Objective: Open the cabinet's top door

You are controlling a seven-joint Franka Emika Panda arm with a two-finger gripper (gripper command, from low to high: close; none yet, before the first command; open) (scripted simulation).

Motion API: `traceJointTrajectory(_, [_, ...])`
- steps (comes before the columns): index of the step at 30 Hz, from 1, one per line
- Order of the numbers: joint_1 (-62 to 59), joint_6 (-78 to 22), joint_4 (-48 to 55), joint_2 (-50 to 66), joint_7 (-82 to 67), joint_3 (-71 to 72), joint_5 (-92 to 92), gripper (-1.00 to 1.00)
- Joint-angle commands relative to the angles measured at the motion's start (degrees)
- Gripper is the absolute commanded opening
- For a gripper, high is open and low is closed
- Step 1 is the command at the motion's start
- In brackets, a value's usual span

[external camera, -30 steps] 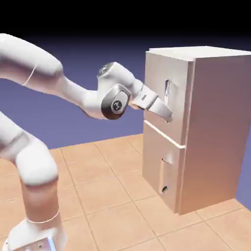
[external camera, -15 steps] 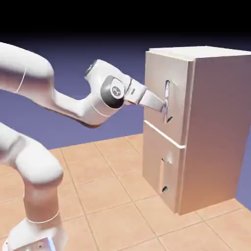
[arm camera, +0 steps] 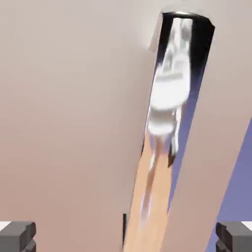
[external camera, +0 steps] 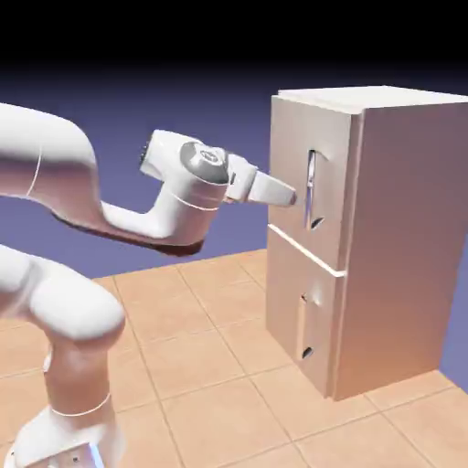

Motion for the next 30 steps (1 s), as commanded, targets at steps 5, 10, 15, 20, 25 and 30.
traceJointTrajectory(5, [3.2, -1.3, 0.1, -2.4, 9.7, -3.4, -12.5, 0.00])
traceJointTrajectory(10, [6.4, -2.5, 0.2, -4.8, 19.5, -6.9, -24.9, 0.00])
traceJointTrajectory(15, [9.6, -3.8, 0.3, -7.1, 29.2, -10.3, -37.4, 0.00])
traceJointTrajectory(20, [12.8, -5.0, 0.4, -9.5, 38.8, -13.7, -49.7, 0.00])
traceJointTrajectory(25, [17.6, -6.8, 3.3, -7.2, 42.2, -16.8, -54.0, 0.00])
traceJointTrajectory(30, [23.3, -8.9, 7.4, -3.3, 43.8, -20.1, -55.9, -1.00])
